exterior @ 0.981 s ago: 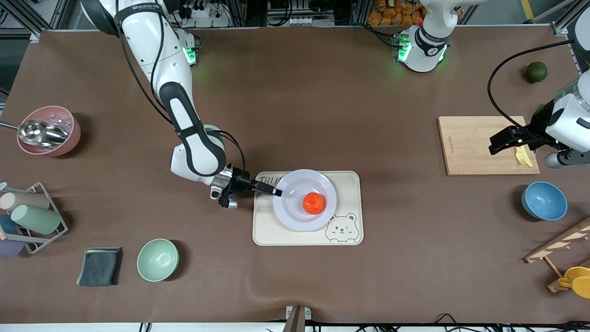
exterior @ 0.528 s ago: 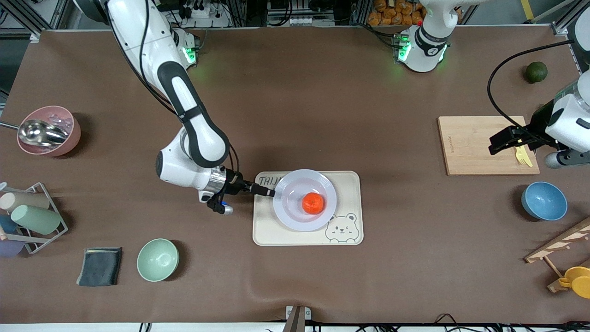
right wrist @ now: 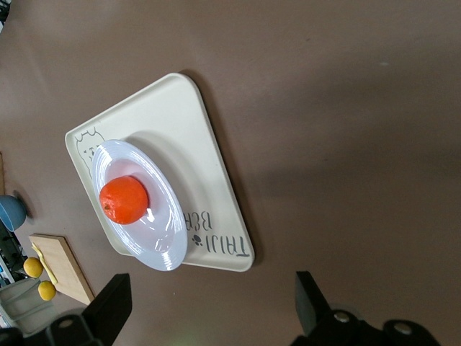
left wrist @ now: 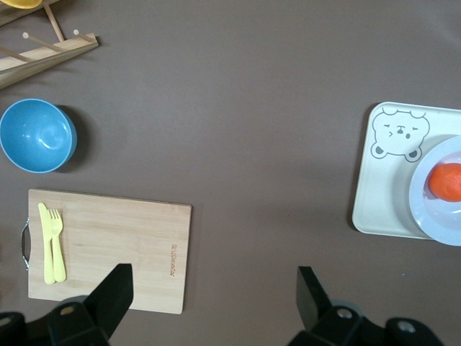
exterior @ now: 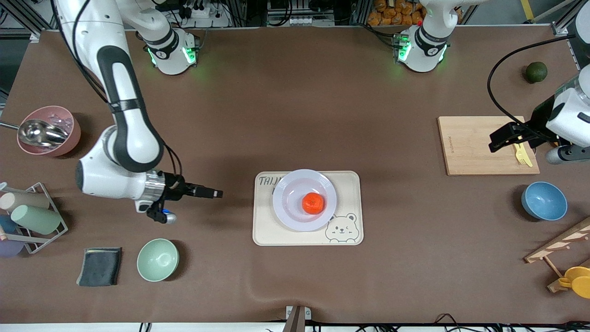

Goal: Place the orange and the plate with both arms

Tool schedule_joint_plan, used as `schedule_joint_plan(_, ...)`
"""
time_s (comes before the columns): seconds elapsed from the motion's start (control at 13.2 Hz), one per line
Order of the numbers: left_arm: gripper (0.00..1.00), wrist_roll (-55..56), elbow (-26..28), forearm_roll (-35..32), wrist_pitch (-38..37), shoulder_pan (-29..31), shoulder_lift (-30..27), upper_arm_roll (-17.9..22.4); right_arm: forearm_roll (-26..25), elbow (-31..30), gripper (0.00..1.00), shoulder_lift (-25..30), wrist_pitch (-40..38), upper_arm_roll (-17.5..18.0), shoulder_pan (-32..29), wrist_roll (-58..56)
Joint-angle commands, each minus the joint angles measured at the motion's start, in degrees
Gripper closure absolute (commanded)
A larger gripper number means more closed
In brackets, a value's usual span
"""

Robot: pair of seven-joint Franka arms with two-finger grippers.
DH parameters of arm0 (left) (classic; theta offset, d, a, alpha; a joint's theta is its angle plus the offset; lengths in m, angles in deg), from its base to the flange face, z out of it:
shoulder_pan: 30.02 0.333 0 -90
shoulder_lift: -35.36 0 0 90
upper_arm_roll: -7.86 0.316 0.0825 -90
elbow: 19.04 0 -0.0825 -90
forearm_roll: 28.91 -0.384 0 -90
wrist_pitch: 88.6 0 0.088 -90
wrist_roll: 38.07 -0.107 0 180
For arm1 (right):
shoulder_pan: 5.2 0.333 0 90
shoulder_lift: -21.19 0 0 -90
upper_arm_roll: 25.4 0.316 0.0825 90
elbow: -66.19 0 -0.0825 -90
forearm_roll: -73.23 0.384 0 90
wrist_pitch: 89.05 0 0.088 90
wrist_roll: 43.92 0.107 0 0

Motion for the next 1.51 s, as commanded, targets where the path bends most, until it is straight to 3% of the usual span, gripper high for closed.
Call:
schedule_joint_plan(0.0, 0.00, -1.02, 0.59, 0.38, -0.66, -0.14, -1.61, -0.20, -2.72, -0.35, 0.00, 1.74, -5.05, -4.51, -0.02, 0.07)
schedule_joint_plan(0.3, 0.00, -1.28, 2.43, 0.38, 0.12, 0.30, -3.72, -0.55, -8.33, 2.02, 0.00, 1.92, -10.24, -11.99, -1.41, -5.89)
schedule_joint_plan(0.45, 0.00, -1.28, 3.93, 0.38, 1.18, 0.39, -4.95, -0.55, -10.35, 5.34, 0.00, 2.18, -16.03, -12.96, -5.10, -8.45)
schedule_joint_plan(0.6, 0.00, -1.20, 3.84, 0.47, 1.18, 0.39, -5.22, -0.55, -17.63, 9.92, 0.00, 2.18, -18.96, -12.53, -9.40, -9.16)
schedule_joint_plan(0.75, 0.00, -1.20, 3.67, 0.47, 1.09, 0.39, -5.39, -0.55, -23.61, 10.20, 0.00, 4.80, -18.96, -10.43, -12.22, -9.16)
schedule_joint_plan(0.98, 0.00, -1.20, 3.40, 0.56, 1.18, 0.48, -5.22, -0.47, -36.26, 10.64, 0.00, 10.42, -18.43, 1.58, -21.95, -11.10)
schedule_joint_plan(1.13, 0.00, -1.28, 3.49, 0.47, 1.01, 0.65, -5.22, -0.29, -38.57, 10.64, 0.00, 14.20, -18.87, 8.36, -27.33, -10.84)
schedule_joint_plan(1.43, 0.00, -1.28, 3.32, 0.47, 0.92, 0.74, -5.22, 0.24, -43.76, 8.97, 0.00, 21.76, -22.56, 11.99, -30.07, -10.92)
